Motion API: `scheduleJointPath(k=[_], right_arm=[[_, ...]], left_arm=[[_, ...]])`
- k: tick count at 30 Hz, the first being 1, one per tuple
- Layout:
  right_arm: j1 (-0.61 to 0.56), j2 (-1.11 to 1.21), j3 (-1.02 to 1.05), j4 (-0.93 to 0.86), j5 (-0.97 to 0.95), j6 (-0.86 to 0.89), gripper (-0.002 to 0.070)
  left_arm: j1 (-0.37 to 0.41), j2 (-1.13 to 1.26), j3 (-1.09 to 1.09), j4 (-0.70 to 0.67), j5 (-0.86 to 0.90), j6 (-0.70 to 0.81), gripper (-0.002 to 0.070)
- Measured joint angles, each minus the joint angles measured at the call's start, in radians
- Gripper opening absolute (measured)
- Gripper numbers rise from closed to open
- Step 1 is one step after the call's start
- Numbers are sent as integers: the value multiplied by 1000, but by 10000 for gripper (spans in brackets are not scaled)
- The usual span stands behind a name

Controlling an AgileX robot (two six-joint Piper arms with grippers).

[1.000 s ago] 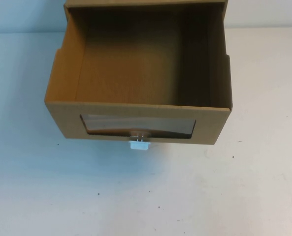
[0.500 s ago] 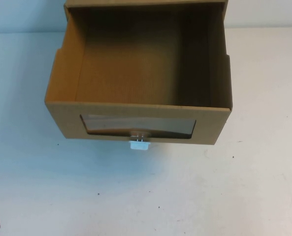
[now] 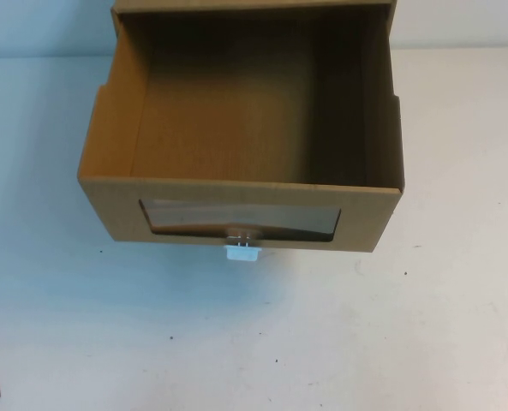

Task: Open the shoe box
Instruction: 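Pull the top drawer of the cardboard box fully open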

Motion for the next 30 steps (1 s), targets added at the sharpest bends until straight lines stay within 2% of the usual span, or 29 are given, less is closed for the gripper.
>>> scheduleJointPath(k=[10, 13, 19, 26, 30], right_arm=[[-2, -12, 0, -7, -5, 0, -13], [-52, -40, 0, 9, -43, 27, -13], [-303, -128, 2, 187, -244, 167, -14], [-674, -187, 2, 350, -509, 192, -13], [-787, -187, 2, 438, -571, 192, -13]], left_arm=[[0, 0, 0, 0, 0, 0, -6], [0, 0, 0, 0, 0, 0, -5], [0, 0, 0, 0, 0, 0, -6], [0, 0, 0, 0, 0, 0, -5], [0, 0, 0, 0, 0, 0, -5]])
